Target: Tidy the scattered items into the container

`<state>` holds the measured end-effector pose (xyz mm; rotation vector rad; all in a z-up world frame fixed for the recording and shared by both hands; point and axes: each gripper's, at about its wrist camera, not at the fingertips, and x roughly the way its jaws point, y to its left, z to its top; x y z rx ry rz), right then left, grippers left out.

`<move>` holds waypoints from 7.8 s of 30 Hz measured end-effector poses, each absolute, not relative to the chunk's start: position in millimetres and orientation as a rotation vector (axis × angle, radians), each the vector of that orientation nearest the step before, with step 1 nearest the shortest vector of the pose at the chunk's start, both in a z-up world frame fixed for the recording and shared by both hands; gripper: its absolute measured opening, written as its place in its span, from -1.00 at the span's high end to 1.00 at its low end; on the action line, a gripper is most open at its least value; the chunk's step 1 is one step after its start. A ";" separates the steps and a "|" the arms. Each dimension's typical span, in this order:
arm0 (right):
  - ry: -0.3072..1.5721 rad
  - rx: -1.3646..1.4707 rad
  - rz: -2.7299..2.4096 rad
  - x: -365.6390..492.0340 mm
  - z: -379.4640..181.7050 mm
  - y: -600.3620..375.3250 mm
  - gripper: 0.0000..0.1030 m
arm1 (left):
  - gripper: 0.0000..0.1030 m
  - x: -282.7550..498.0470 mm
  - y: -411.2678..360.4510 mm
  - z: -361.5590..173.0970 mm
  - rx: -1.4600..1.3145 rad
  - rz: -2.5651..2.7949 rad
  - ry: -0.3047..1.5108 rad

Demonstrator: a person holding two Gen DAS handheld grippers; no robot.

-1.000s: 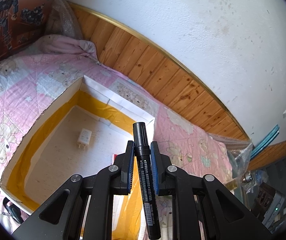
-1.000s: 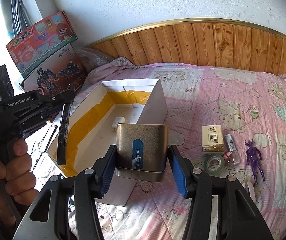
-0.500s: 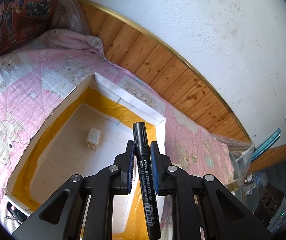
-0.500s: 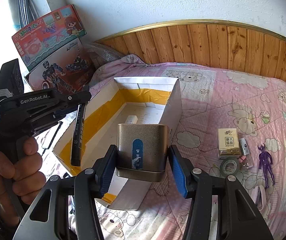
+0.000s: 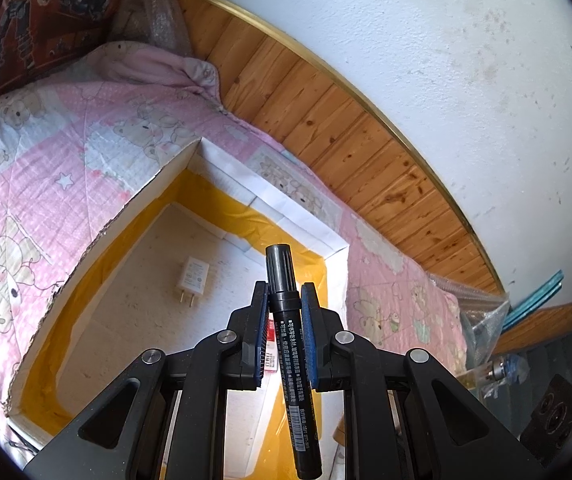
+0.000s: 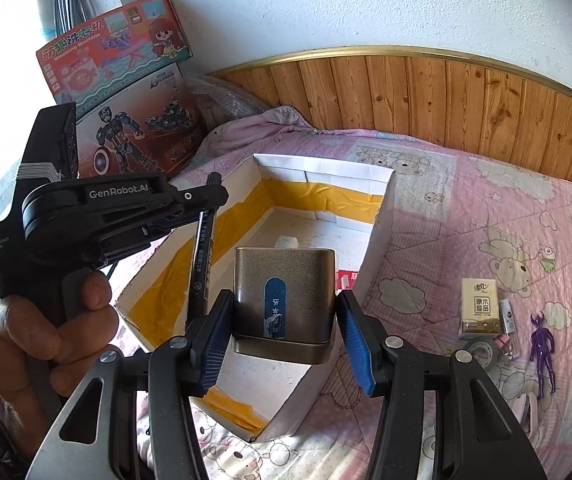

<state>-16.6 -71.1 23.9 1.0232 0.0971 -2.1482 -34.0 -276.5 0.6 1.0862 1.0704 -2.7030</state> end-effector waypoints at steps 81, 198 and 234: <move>0.801 1.294 -1.967 -164.3 -38.5 -211.7 -0.02 | 0.69 -96.1 -302.0 -75.6 1.382 -2.369 1.103; -0.029 1.593 -2.005 -121.4 -130.7 161.6 0.17 | -0.03 -121.8 8.5 -142.1 1.580 -2.893 0.250; 0.134 1.291 -2.104 -65.1 -53.6 93.7 0.20 | 0.04 -79.0 -45.9 -25.0 1.339 -2.972 0.549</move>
